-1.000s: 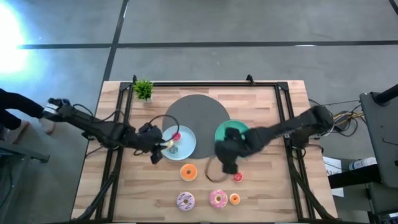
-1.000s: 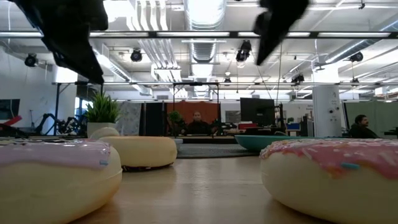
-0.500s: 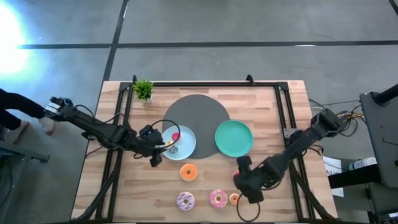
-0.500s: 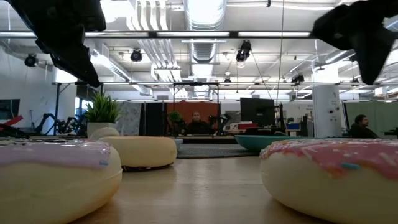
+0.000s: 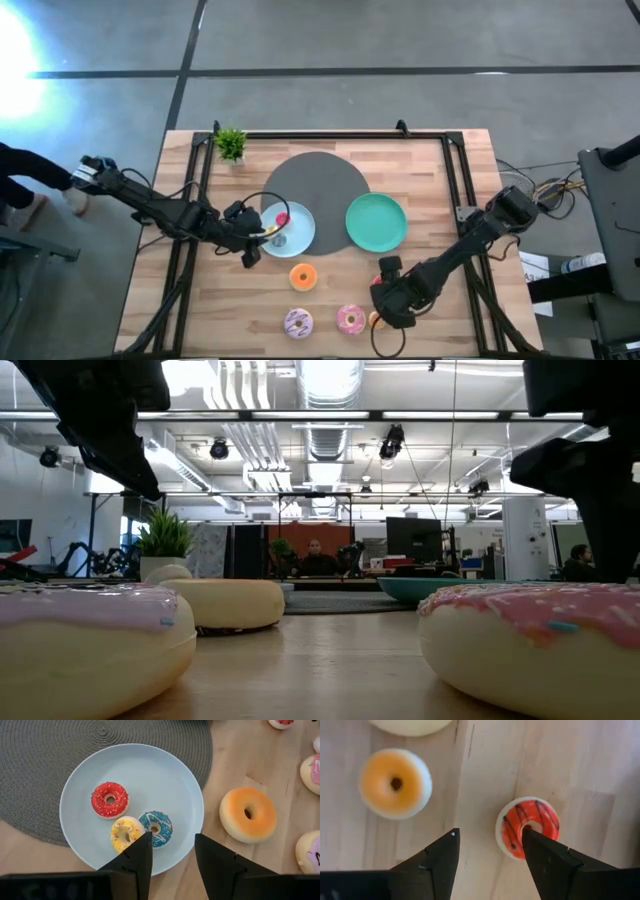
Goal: Pick & Place donuts
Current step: Put the small dark orange donut on the light blue plate
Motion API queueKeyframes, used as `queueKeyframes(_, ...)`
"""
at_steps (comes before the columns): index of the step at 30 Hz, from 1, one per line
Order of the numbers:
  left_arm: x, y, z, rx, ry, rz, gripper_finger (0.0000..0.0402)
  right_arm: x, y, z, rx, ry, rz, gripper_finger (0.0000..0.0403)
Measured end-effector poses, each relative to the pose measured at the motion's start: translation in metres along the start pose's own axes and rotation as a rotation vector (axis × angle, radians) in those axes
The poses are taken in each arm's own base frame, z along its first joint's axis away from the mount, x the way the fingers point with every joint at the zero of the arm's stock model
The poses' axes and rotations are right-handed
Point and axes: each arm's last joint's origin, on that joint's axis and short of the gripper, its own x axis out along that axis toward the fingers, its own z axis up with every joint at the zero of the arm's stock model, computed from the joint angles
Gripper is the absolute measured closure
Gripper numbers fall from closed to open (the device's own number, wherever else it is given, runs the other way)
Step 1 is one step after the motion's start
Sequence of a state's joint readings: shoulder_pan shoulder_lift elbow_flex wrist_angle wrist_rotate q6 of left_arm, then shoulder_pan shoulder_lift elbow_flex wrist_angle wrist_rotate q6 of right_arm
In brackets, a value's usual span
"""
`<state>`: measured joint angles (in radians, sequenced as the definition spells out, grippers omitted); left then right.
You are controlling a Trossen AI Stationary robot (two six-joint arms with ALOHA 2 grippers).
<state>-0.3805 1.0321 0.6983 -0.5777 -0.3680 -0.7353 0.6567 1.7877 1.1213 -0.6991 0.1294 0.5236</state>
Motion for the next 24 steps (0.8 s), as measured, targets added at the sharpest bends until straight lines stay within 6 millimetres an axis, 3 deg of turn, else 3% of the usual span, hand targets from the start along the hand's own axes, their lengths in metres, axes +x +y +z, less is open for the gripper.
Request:
queueKeyframes(14, 0.0, 0.0, 0.0, -0.043, 0.0, 0.0, 0.0281, 0.018, -0.007, -0.006, 0.066, -0.023, -0.052, 0.0245)
queueKeyframes(24, 0.0, -0.001, 0.0, -0.058, 0.012, -0.012, 0.0281, 0.018, -0.021, 0.01, 0.125, -0.042, -0.064, 0.0366)
